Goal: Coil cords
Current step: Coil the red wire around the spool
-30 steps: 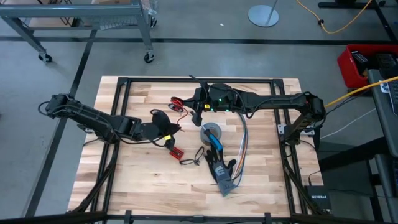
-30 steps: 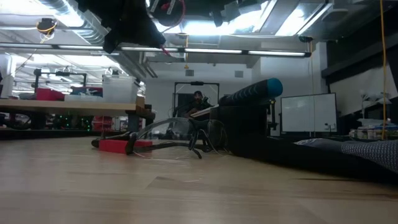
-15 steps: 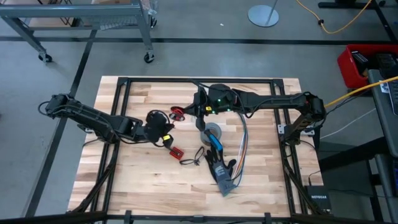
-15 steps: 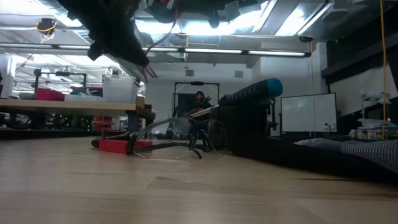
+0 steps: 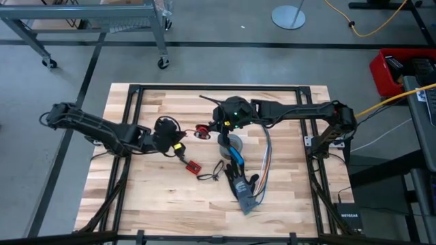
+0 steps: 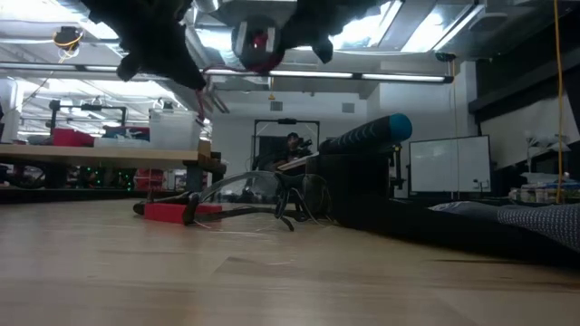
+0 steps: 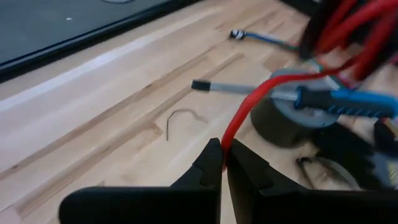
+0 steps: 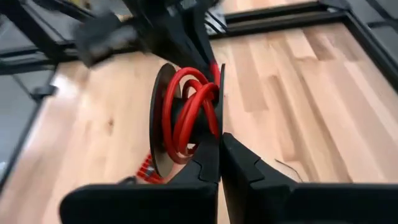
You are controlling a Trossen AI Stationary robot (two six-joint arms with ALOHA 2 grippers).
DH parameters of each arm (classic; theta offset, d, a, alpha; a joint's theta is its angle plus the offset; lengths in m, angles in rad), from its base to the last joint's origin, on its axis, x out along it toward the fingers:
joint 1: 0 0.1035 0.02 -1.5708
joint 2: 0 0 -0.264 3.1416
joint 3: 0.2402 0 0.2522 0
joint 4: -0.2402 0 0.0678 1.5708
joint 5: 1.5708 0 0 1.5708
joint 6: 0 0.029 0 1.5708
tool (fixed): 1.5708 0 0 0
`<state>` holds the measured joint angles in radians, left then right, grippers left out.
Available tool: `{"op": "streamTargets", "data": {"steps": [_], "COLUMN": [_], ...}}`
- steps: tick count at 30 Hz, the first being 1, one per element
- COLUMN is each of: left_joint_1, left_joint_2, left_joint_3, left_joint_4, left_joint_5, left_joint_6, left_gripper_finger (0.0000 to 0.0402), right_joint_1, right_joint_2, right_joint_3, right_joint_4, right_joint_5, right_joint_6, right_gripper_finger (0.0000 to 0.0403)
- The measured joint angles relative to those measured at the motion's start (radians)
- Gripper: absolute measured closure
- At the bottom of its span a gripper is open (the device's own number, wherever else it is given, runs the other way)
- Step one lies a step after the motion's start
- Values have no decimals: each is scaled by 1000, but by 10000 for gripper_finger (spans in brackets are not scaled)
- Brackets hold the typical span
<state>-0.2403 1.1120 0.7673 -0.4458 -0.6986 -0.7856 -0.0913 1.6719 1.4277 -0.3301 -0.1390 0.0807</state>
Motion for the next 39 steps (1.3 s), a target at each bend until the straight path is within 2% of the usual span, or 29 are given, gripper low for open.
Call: {"op": "streamTargets", "data": {"steps": [6,16,39], "left_joint_1": [29,81,92], "left_joint_2": [-16,-16,30], "left_joint_3": [0,0,1], "left_joint_4": [97,204,332], "left_joint_5": [11,150,161], "left_joint_6": [45,76,56], "left_gripper_finger": [401,401,401], "right_joint_1": [20,35,32], "right_joint_2": [42,126,174], "right_joint_3": [0,0,-1], "right_joint_4": [-9,25,406], "right_joint_5": [131,326,331], "right_joint_6": [0,-1,77], "right_gripper_finger": [399,400,400]}}
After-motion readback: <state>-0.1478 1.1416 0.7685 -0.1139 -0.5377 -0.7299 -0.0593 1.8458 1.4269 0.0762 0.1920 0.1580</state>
